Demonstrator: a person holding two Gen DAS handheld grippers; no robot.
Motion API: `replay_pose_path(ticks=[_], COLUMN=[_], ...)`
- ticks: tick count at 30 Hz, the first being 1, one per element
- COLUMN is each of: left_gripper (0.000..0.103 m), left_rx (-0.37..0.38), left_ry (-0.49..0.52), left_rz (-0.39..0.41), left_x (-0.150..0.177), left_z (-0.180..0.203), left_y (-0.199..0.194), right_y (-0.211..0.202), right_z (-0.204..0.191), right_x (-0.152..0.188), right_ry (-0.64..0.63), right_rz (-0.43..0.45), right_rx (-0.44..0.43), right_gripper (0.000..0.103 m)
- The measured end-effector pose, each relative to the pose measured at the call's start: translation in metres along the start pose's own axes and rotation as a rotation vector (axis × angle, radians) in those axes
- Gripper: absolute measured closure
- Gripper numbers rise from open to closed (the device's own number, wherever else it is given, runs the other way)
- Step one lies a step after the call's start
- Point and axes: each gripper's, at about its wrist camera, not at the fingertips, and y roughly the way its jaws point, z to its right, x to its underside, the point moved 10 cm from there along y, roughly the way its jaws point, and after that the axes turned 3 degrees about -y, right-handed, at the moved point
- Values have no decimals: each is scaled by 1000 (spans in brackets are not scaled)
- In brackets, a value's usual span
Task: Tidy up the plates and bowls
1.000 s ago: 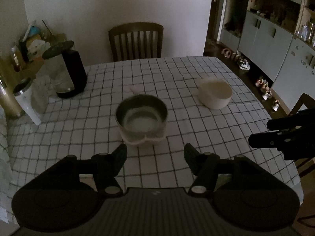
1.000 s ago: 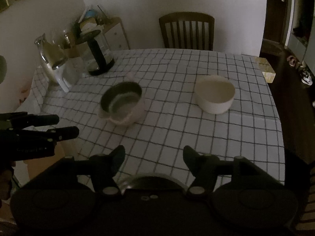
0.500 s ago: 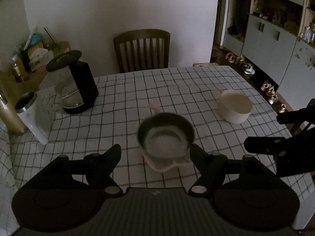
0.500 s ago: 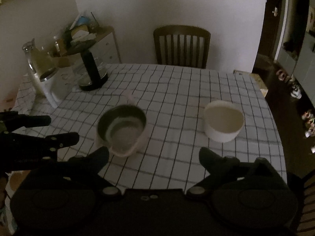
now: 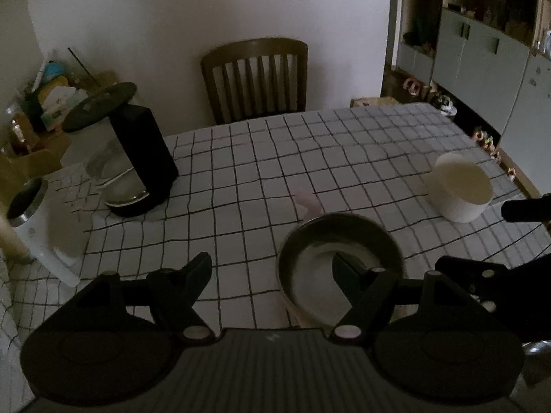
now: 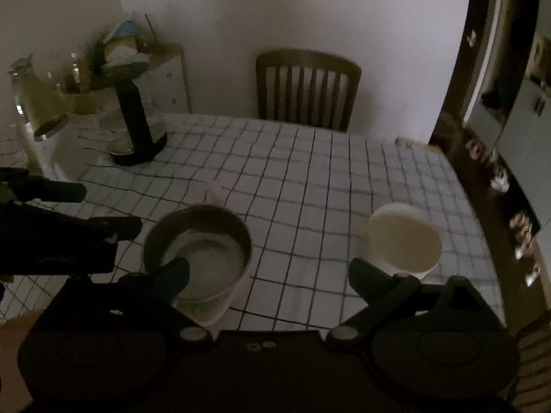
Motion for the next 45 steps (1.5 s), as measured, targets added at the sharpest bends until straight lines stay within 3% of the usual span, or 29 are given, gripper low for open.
replay_pose_path(ticks=[8, 17, 23, 27, 32, 34, 41, 45], left_gripper=[27, 28, 48, 69, 80, 85, 91, 91], left_rx=[-13, -11, -1, -1, 4, 6, 16, 43], left_ry=[2, 7, 23, 39, 57, 60, 73, 40], left_rz=[-74, -111, -139, -152, -154, -151, -136, -114], left_x=[10, 17, 20, 23, 25, 24, 22, 16], left_z=[-6, -8, -4, -2, 2, 3, 5, 0], left_y=[46, 69, 77, 80, 79, 78, 72, 65], right_y=[46, 78, 87, 89, 91, 92, 93, 93], right_z=[2, -11, -18, -21, -22, -22, -25, -26], right_x=[8, 16, 17, 16, 18, 19, 20, 19], right_ry=[59, 70, 59, 60, 61, 60, 75, 68], right_rz=[-92, -156, -175, -176, -187, -197, -213, -214], right_rx=[33, 26, 16, 6, -1, 3, -14, -10], right_gripper=[19, 31, 44, 56, 71, 72, 87, 88])
